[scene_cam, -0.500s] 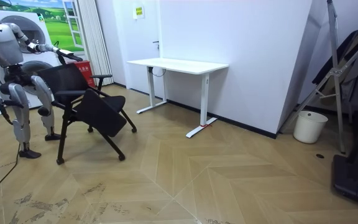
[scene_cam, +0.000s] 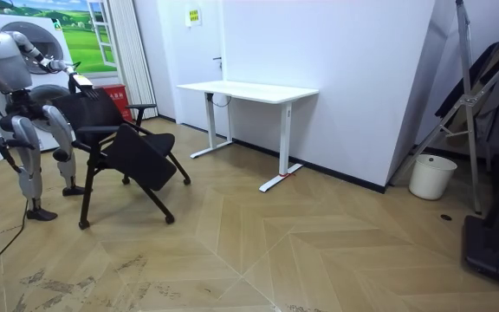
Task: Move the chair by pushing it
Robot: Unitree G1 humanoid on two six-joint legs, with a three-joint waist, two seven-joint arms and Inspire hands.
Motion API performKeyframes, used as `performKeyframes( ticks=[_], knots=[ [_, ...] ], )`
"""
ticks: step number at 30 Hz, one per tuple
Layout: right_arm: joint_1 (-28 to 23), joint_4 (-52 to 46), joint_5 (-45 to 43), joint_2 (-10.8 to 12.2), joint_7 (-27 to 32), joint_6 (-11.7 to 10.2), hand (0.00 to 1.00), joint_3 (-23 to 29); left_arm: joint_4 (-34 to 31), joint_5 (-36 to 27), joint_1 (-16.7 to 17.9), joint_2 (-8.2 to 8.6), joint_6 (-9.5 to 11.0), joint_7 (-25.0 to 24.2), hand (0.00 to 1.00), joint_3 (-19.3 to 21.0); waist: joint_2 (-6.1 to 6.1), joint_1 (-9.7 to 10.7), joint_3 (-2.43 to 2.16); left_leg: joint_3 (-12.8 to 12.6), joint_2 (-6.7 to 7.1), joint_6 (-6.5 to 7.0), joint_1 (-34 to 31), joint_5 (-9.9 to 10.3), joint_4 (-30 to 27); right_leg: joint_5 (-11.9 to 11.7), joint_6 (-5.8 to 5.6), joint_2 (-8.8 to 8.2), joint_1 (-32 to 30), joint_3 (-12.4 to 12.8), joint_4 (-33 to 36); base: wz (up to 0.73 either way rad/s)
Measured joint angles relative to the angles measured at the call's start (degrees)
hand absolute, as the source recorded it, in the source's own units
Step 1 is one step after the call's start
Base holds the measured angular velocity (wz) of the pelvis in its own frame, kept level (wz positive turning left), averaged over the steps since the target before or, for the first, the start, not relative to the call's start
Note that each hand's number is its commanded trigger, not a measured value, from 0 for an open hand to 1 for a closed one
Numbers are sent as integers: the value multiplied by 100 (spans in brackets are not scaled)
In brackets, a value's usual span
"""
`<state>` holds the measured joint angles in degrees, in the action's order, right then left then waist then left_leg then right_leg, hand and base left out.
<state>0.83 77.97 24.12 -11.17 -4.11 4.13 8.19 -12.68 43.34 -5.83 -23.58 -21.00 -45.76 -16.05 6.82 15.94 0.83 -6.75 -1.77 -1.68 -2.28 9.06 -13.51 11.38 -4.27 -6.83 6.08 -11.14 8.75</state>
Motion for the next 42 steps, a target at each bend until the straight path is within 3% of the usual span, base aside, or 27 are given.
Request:
performKeyframes(
  ticks=[9,14,17,20,25,28,31,32,33,35,42],
  knots=[
    [75,-21,-170,16,-23,96,0,-1,20,145,-65,-14,-140,-142,0,0,-47,106,74,0,8,0,-9,0,0,16,2,-5,-5,29,-9,0],
    [77,-36,-173,12,-14,96,0,7,106,260,-93,18,-94,-223,0,4,-56,91,79,-4,6,0,14,0,-2,17,4,-1,6,54,-4,0],
    [73,-51,-171,18,23,154,0,51,284,380,-100,37,-57,-209,0,-6,-113,95,118,-39,1,-1,160,0,3,22,9,-2,129,90,0,-7],
    [47,-154,-185,3,28,221,0,156,528,533,-147,95,-54,-177,0,-5,-127,103,124,-101,-15,-1,202,1,5,61,13,10,123,134,8,-7],
    [4,-250,-171,6,128,257,0,221,1179,832,-247,271,9,309,0,-1,-143,112,114,-119,-40,-2,250,0,3,63,16,28,122,180,59,-4],
    [-37,-267,-59,10,217,295,0,293,1607,972,-211,303,133,783,0,26,-225,86,61,-163,-60,-4,313,-1,6,88,35,48,134,238,108,-11],
    [-105,-319,-55,14,311,291,0,489,2067,1440,-77,550,307,1426,0,189,-314,-2,-4,-257,-86,-4,415,-1,11,79,52,66,178,342,101,-20],
    [-195,-380,-52,27,353,293,0,565,2211,1594,-40,633,418,1701,18,213,-364,-77,-34,-259,-91,-4,462,-1,25,83,59,75,205,359,97,-13],
    [-294,-460,-57,29,423,291,0,592,2411,1645,-17,731,542,2013,18,277,-412,-196,-63,-316,-99,-6,551,-2,65,87,67,83,241,415,105,-21],
    [-368,-521,-118,29,547,294,0,660,2725,1713,14,780,750,2500,100,299,-466,-364,-97,-431,-115,-9,710,-4,124,95,72,93,307,546,111,-35],
    [-629,-948,-72,78,837,282,0,654,3469,1804,97,881,1318,4075,100,342,-590,-502,-177,-524,-138,-50,858,-6,260,90,7,117,323,665,109,-9]
  ],
)
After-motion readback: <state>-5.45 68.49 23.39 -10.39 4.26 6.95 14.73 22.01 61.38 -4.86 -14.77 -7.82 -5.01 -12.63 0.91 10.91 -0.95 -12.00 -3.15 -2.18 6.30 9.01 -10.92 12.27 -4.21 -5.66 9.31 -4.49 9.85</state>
